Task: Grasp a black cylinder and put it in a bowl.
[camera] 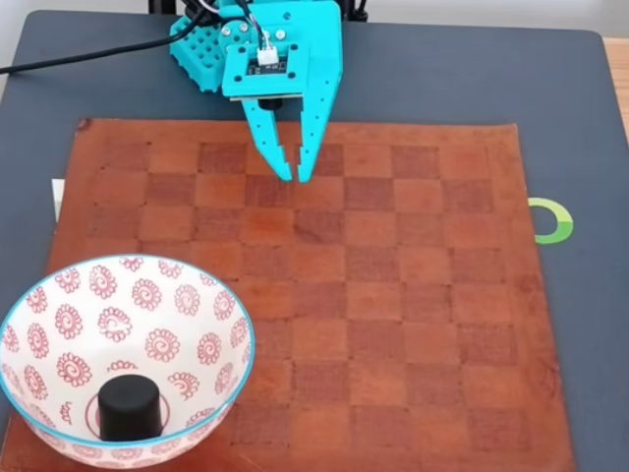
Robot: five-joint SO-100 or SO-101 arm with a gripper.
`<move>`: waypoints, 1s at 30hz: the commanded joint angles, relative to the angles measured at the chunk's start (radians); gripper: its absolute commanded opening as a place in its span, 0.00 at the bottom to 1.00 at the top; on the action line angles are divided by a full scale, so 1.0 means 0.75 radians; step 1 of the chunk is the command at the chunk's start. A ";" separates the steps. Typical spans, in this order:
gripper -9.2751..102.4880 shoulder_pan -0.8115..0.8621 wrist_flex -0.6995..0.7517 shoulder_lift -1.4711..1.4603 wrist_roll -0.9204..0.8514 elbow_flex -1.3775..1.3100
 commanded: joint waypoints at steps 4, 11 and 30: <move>0.09 0.004 0.006 0.067 -0.004 -0.006; 0.09 0.004 0.010 0.070 -0.002 -0.008; 0.09 0.006 0.012 0.070 -0.002 -0.006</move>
